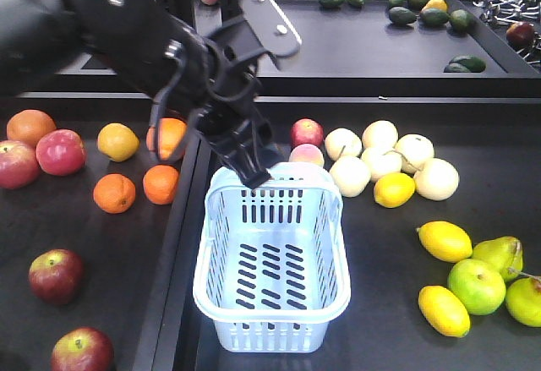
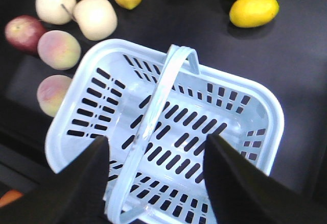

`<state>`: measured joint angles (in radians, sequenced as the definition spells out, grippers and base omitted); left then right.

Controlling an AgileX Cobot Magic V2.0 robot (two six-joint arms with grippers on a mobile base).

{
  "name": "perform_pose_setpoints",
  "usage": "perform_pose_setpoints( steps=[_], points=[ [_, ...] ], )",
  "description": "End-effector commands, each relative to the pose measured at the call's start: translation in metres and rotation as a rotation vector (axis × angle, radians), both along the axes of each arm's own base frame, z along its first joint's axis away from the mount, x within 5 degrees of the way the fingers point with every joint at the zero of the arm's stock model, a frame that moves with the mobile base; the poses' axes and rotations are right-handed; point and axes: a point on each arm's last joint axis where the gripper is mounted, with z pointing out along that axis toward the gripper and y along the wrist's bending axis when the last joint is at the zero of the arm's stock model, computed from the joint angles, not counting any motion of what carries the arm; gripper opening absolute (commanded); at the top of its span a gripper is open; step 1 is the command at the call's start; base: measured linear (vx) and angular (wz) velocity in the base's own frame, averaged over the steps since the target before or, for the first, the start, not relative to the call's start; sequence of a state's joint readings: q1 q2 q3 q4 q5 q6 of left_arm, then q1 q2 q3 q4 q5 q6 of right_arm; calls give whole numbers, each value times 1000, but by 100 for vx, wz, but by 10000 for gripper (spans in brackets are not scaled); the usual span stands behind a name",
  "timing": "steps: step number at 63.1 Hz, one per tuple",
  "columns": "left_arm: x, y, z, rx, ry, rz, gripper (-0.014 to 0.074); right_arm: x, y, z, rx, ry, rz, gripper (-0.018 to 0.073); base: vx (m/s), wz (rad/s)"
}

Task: Pick three apples into basket with both arms
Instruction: 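Lower the left gripper and close it on the basket handle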

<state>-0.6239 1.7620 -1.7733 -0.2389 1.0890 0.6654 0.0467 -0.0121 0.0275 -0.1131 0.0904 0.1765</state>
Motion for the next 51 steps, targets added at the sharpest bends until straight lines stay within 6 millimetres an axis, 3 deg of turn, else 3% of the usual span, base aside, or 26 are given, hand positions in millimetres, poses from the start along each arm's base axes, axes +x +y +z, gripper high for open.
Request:
perform_pose_setpoints(
  steps=[1,40,51],
  points=[
    [-2,-1,21,-56,-63,-23,415,-1,0,3,-8,-76,1,-4,0,0],
    [30,-13,-32,105,-45,-39,415,-1,0,3,-8,-76,1,-4,0,0],
    [40,-17,-57,164,-10,-42,415,-1,0,3,-8,-76,1,-4,0,0]
  ],
)
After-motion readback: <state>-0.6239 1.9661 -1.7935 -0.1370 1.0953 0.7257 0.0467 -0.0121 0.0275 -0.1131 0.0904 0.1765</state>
